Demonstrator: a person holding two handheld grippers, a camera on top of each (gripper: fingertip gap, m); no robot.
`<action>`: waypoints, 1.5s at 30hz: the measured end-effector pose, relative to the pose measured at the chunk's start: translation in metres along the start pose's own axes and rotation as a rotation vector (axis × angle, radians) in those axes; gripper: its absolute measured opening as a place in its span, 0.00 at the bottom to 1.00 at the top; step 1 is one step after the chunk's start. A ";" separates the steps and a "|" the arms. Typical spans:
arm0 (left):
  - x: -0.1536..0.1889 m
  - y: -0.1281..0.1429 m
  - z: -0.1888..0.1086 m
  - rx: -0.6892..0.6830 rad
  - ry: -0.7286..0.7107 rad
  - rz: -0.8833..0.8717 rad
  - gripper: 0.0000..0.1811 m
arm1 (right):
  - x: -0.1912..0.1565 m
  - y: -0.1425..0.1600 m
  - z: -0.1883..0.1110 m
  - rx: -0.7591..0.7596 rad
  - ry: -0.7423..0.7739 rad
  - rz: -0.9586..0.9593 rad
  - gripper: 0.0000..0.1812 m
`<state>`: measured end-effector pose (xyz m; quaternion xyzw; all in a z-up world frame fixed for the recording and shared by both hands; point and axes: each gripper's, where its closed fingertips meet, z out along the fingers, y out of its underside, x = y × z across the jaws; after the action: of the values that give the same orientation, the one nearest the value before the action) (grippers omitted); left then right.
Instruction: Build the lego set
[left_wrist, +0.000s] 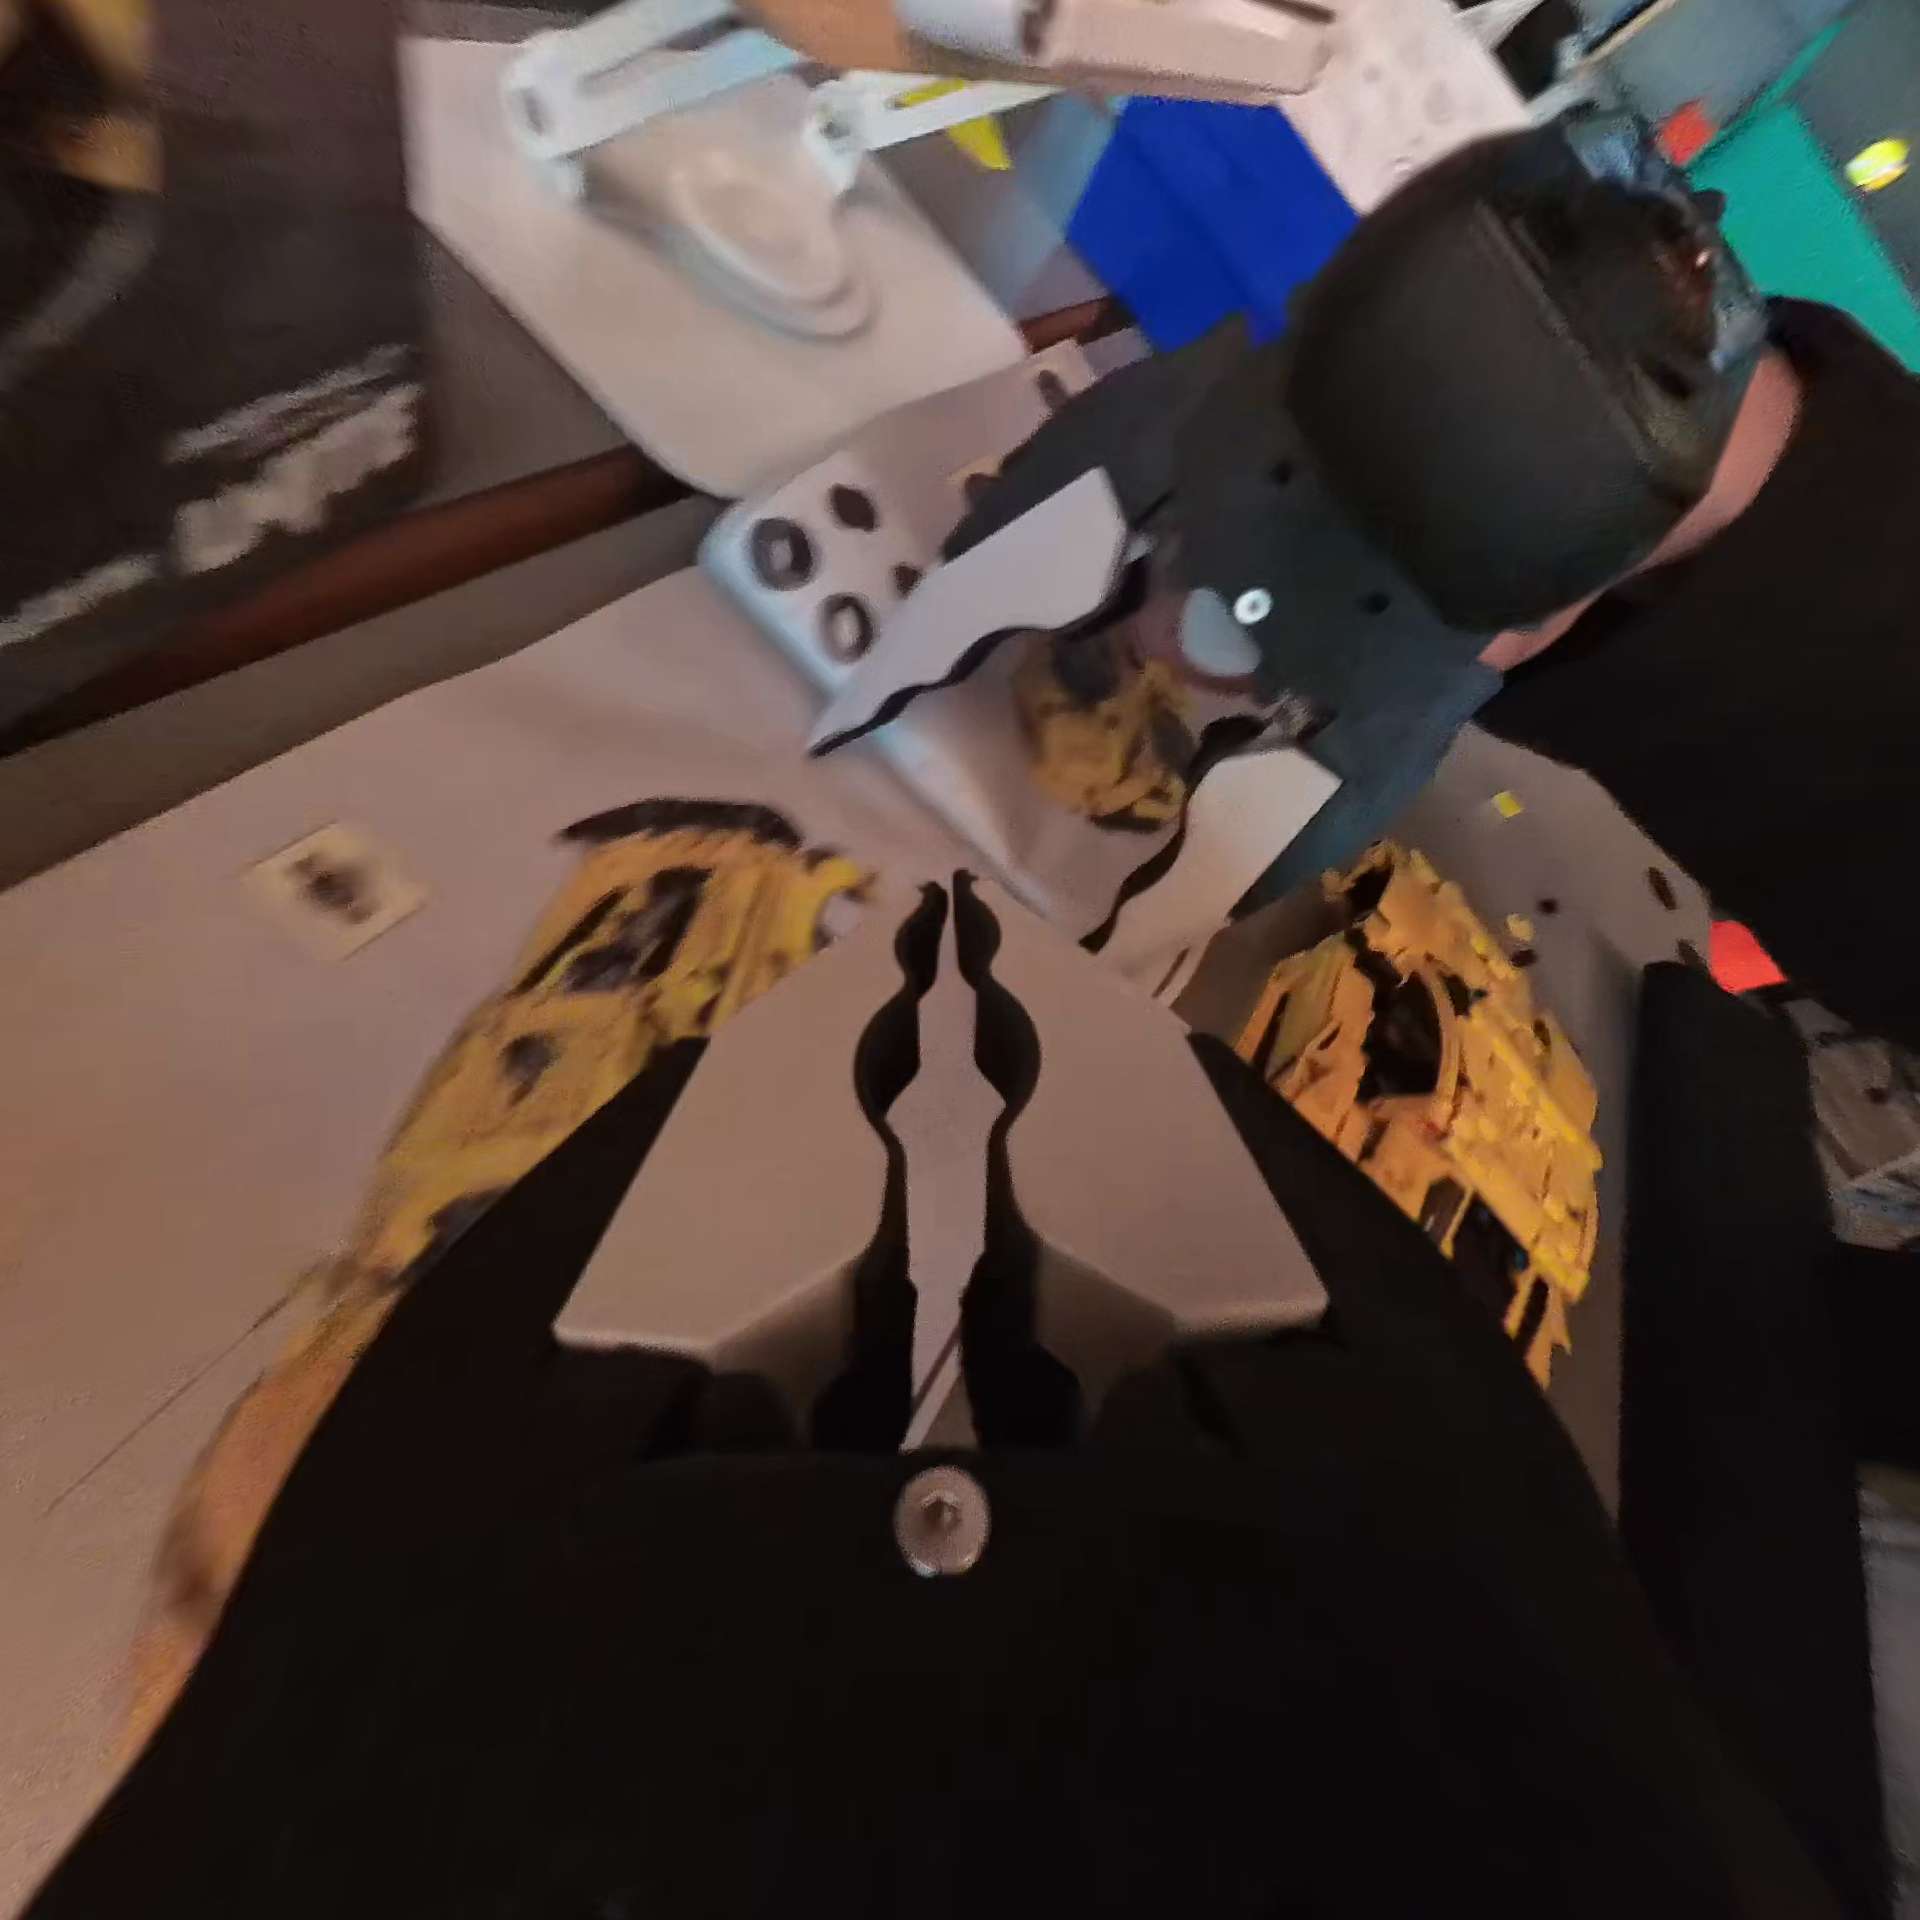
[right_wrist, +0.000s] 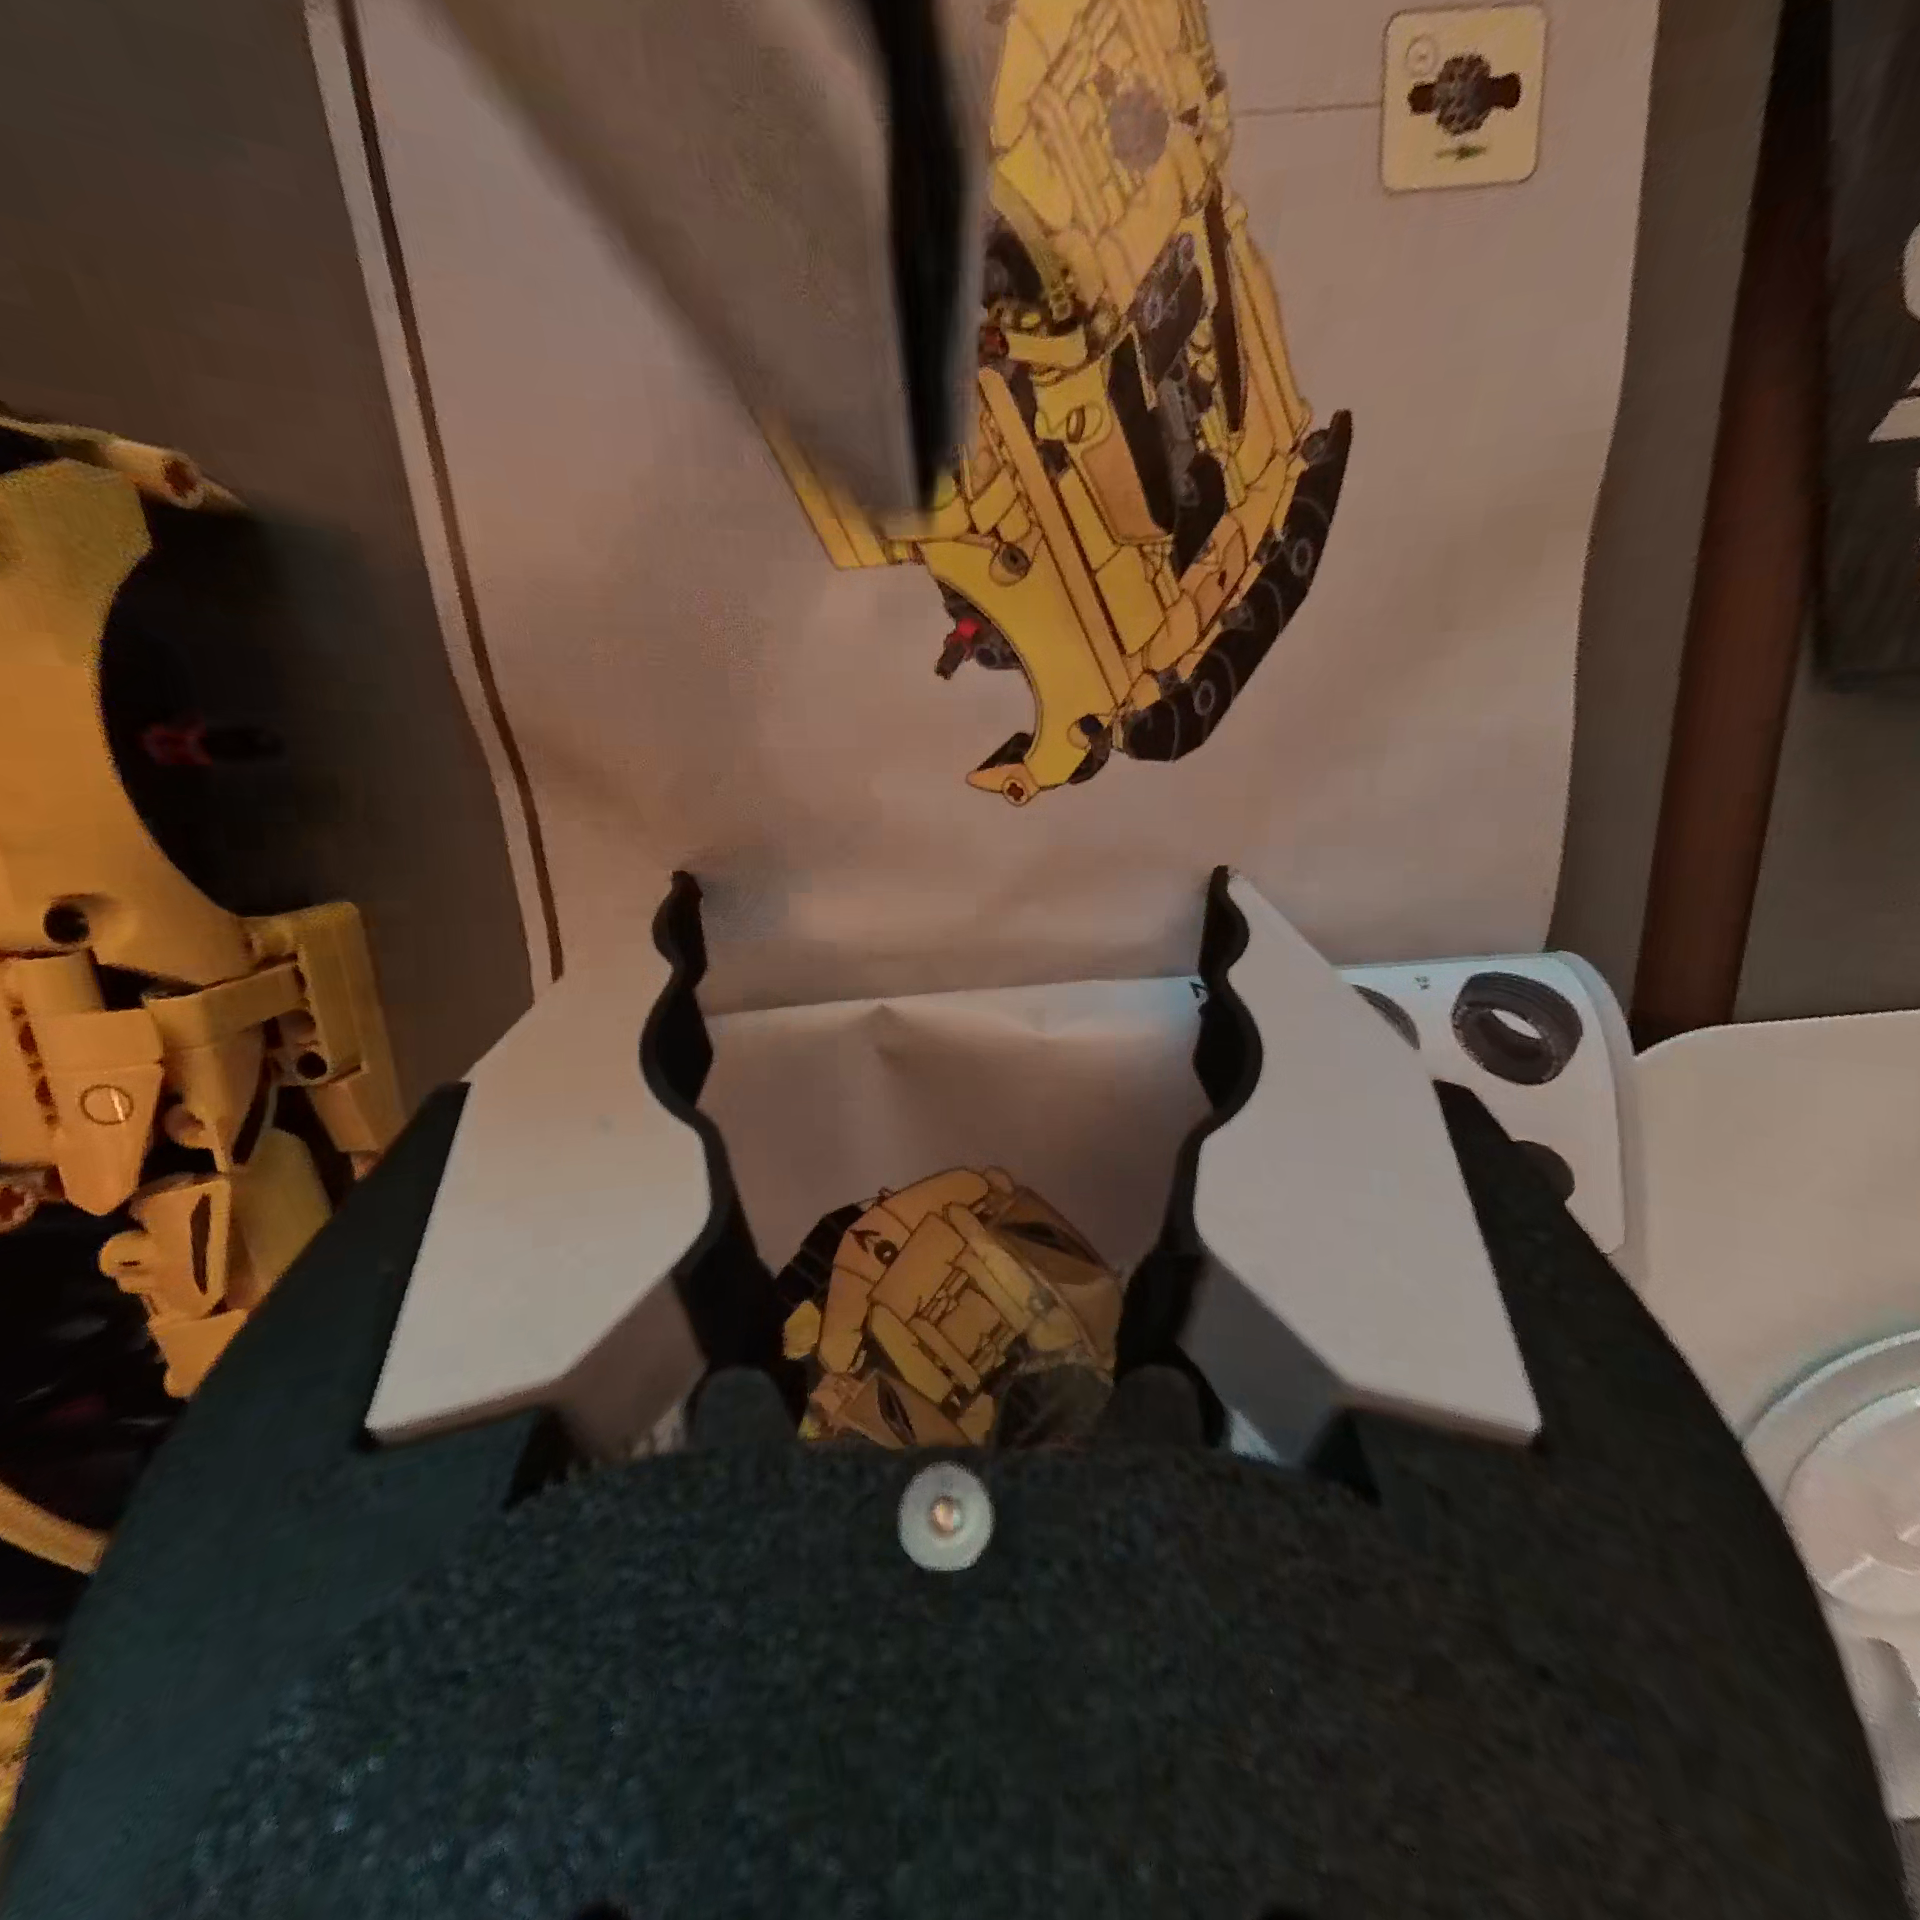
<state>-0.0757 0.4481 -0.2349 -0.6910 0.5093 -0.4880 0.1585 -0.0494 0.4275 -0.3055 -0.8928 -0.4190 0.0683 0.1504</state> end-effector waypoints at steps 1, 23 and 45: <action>0.001 0.003 0.013 -0.016 -0.012 0.003 0.01 | 0.000 0.000 0.000 0.005 0.001 0.003 0.53; -0.123 0.063 -0.098 -0.108 -0.324 -0.234 0.00 | 0.000 -0.001 0.000 0.061 -0.002 0.019 0.53; -0.134 0.017 -0.154 0.061 -0.566 -0.075 0.09 | 0.000 -0.001 0.001 0.010 0.003 0.021 0.53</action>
<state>-0.2139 0.5991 -0.2429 -0.8129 0.4040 -0.2964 0.2969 -0.0503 0.4280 -0.3062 -0.8965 -0.4092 0.0705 0.1545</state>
